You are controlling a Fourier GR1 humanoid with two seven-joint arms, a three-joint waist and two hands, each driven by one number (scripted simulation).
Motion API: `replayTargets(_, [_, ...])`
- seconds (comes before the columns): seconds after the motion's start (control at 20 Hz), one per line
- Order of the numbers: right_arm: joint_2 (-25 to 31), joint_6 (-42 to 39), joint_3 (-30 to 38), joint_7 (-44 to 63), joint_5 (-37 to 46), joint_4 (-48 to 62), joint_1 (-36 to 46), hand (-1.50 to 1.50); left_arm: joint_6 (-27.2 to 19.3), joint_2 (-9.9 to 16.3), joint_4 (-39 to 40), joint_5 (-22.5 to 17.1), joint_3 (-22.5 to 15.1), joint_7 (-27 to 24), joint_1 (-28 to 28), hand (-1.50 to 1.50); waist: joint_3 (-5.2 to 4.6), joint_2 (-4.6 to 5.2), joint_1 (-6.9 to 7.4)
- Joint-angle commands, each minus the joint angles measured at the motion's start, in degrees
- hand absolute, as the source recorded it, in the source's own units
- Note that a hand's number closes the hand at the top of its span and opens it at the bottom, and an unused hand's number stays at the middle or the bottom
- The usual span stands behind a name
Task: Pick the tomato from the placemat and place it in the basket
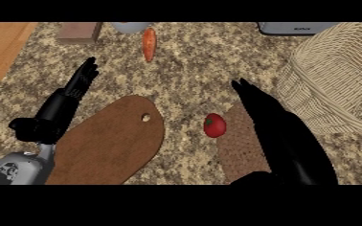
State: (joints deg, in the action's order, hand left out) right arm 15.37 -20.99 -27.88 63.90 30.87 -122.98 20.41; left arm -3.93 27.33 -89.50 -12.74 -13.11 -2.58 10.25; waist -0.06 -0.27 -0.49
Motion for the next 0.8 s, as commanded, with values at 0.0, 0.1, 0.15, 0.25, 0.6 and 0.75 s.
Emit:
replayTargets(0.0, [-3.0, 2.95, -1.91, 2.48, 6.15, 4.71, -2.29, -1.5, 2.52, 0.17, 1.08, -1.31, 2.55, 1.58, 1.95, 0.0, 0.05, 0.27, 0.44])
replayTargets(0.1, [-0.81, 6.06, -2.72, -2.71, 9.04, 1.0, -11.13, -1.5, 3.8, 1.4, -0.18, -0.84, 2.89, 0.01, -1.82, 0.0, 0.08, 0.16, 0.3])
replayTargets(0.15, [-3.41, 5.1, -0.87, -2.08, 8.76, 3.05, -7.84, -1.5, 3.01, -0.88, 0.4, 0.62, 2.23, 0.5, -0.38, 0.0, 0.06, 0.23, 0.41])
replayTargets(0.25, [-4.97, 6.93, -1.83, -4.58, 12.21, 6.61, -8.41, -1.5, 1.84, -2.1, -1.31, 2.51, 1.72, -0.17, -2.95, 0.0, 0.06, 0.21, 0.64])
replayTargets(0.6, [-4.17, 14.49, 1.57, -19.48, 16.45, 16.38, -12.61, -1.5, 5.7, -4.17, 5.18, 3.76, 5.79, -0.16, 3.25, 0.0, 0.06, 0.32, 0.33])
replayTargets(0.75, [-5.99, 17.08, -0.08, -20.77, 20.16, 19.32, -14.82, -1.5, 5.94, -5.64, 0.55, 5.82, 5.3, 0.55, -1.09, 0.0, 0.06, 0.26, 0.48])
